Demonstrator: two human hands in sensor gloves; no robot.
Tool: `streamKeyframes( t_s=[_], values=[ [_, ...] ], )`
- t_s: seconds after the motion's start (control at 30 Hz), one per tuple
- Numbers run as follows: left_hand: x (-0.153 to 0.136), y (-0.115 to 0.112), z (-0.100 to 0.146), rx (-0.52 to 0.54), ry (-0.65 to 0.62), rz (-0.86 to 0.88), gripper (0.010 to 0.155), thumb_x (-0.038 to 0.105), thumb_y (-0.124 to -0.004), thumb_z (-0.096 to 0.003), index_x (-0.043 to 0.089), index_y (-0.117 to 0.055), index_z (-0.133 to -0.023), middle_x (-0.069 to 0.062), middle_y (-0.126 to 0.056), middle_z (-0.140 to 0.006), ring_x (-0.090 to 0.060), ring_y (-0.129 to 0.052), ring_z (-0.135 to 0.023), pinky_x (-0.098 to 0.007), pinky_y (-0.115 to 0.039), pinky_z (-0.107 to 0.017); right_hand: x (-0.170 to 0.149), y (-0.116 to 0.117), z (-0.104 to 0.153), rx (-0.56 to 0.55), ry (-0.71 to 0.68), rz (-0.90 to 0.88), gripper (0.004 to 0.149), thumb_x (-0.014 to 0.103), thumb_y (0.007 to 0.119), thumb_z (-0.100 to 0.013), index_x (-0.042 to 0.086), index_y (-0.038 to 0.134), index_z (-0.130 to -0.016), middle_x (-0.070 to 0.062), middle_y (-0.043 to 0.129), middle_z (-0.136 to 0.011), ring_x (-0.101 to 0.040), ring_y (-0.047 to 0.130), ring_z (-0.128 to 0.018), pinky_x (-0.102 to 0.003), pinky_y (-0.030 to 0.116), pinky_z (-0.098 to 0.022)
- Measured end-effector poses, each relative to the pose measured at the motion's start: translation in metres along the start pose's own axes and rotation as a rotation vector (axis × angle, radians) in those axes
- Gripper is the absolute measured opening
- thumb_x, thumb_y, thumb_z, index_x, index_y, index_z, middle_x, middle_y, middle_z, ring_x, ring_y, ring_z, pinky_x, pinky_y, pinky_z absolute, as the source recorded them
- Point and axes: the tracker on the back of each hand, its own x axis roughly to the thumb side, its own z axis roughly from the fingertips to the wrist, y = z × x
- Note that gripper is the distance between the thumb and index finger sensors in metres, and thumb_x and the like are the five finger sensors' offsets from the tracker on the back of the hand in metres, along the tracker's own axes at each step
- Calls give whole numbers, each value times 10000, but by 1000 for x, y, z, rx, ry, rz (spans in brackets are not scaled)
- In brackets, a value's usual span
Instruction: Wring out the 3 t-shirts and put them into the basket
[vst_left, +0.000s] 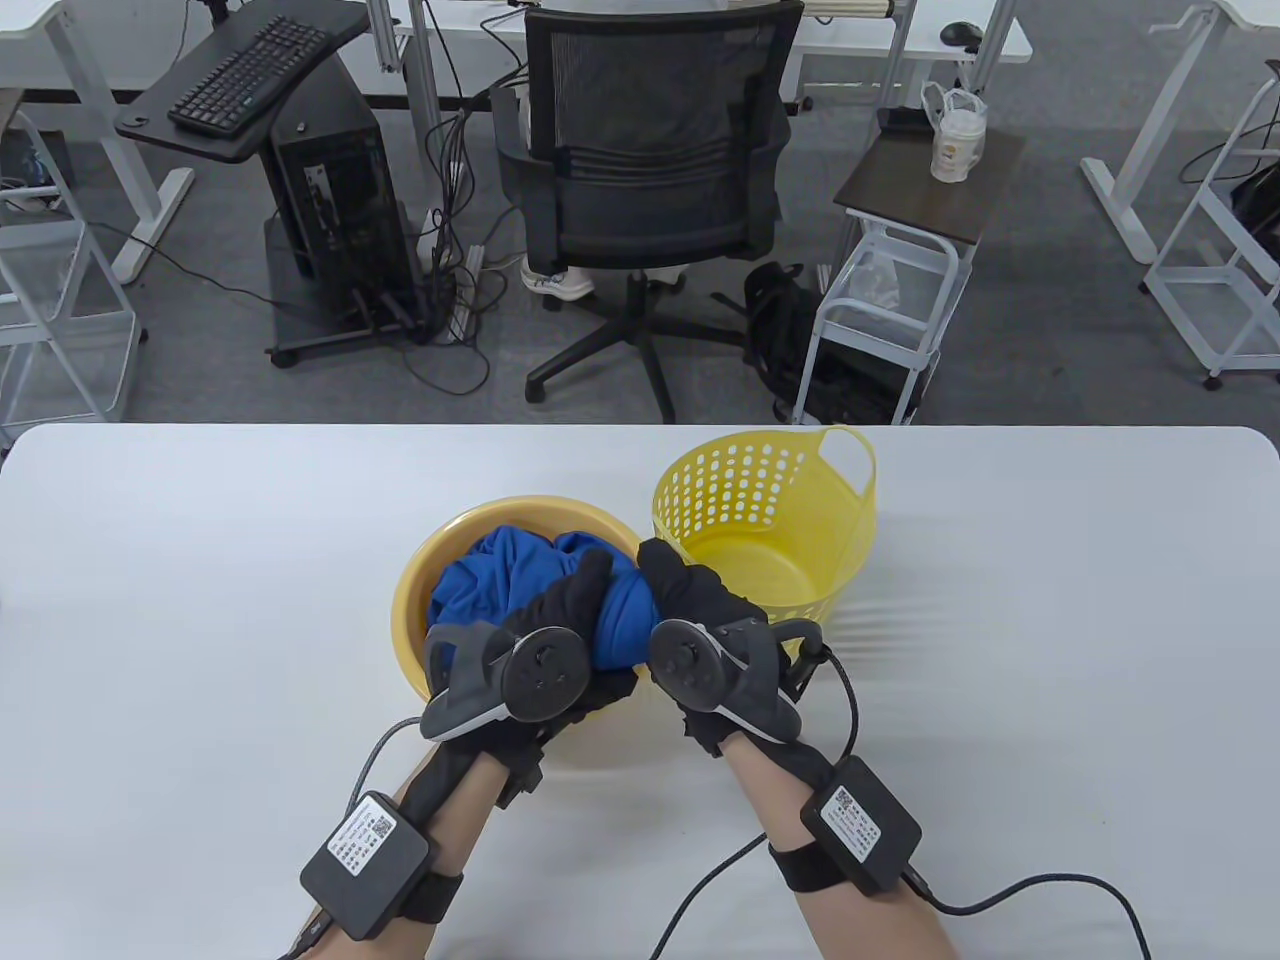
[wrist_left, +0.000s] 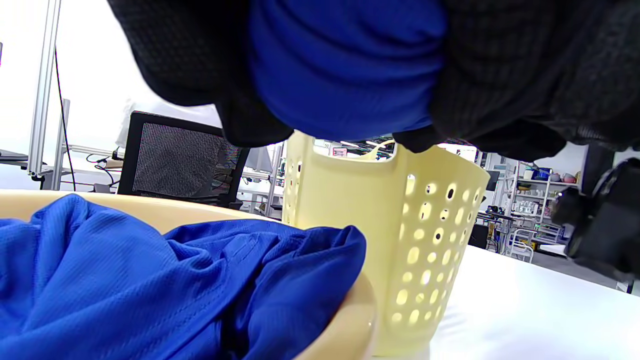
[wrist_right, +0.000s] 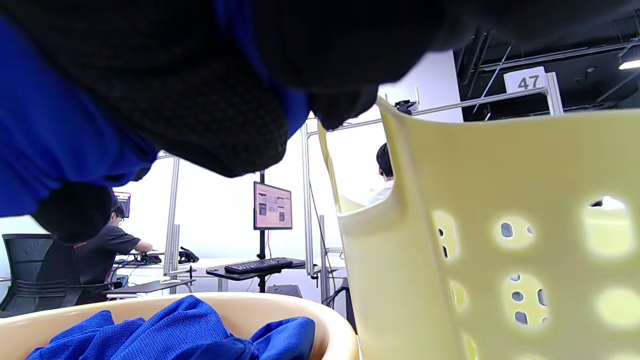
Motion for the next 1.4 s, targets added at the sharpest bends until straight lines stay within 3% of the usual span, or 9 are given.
streamKeyframes(
  t_s=[0.13, 0.3, 0.5, 0.63, 0.83, 0.97, 1.07, 1.27, 1.4],
  values=[
    [-5, 0, -1, -27, -2, 29, 1185, 621, -991, -424, 137, -202, -1163, -176, -735, -1114, -308, -977, -863, -524, -875, -577, -2, 2, 0, 15, 1, -30, 829, 267, 1068, -383, 179, 546, -1022, -201, 885, -555, -162, 916, -85, -338, 859, -12],
    [-30, 25, 7, -99, -60, 459, 1192, 749, -905, -443, 160, -183, -1187, -202, -709, -1139, -353, -927, -901, -554, -812, -622, -7, -23, -1, -23, -10, -219, 841, 290, 1072, -385, 197, 548, -1037, -214, 884, -600, -186, 944, -134, -356, 876, -48],
    [-68, 41, 22, 54, -16, 771, 967, 776, -681, -559, 229, -225, -1214, -182, -581, -1229, -416, -754, -1043, -615, -679, -727, -32, -36, -3, -85, 93, -434, 888, 331, 1050, -415, 159, 484, -1078, -262, 861, -704, -277, 1003, -264, -425, 914, -149],
    [-92, 35, 25, 40, 189, 617, 899, 720, -697, -587, 223, -296, -1220, -219, -551, -1244, -483, -665, -1084, -648, -621, -748, -73, -45, -2, -177, 281, -482, 918, 297, 1005, -459, 99, 380, -1102, -328, 768, -852, -370, 989, -379, -467, 901, -206],
    [-87, 7, 8, -278, 354, 261, 777, 583, -781, -610, 216, -453, -1211, -143, -657, -1234, -454, -686, -1095, -648, -620, -752, -117, -55, 5, -322, 447, -308, 874, 210, 955, -501, 65, 343, -1107, -407, 646, -930, -483, 931, -496, -519, 862, -279],
    [-72, -27, -8, -382, 439, 27, 730, 506, -837, -596, 223, -525, -1192, -128, -704, -1215, -450, -719, -1074, -639, -643, -742, -113, -32, -2, -188, 407, -186, 901, 208, 948, -507, 114, 292, -1117, -434, 538, -1018, -620, 828, -693, -630, 795, -425],
    [-73, -48, -13, -468, 511, -131, 712, 494, -870, -571, 256, -583, -1178, -179, -718, -1188, -488, -696, -1063, -677, -606, -736, -103, -20, -6, -41, 343, -169, 979, 298, 949, -521, 125, 197, -1123, -454, 327, -1098, -763, 480, -916, -818, 558, -561],
    [-80, -68, -17, -524, 529, -160, 668, 488, -907, -547, 351, -643, -1145, -232, -620, -1205, -508, -510, -1087, -688, -409, -759, -88, -29, -5, -159, 250, -197, 942, 406, 880, -552, 89, 204, -1127, -468, 260, -1095, -778, 372, -927, -858, 496, -549],
    [-79, -65, -19, -432, 546, -249, 405, 447, -854, -584, 380, -819, -983, -118, -770, -1120, -434, -630, -1081, -712, -442, -762, -84, -33, -4, -170, 230, -224, 923, 419, 856, -565, 85, 207, -1129, -472, 253, -1093, -778, 375, -926, -858, 495, -548]
  ],
)
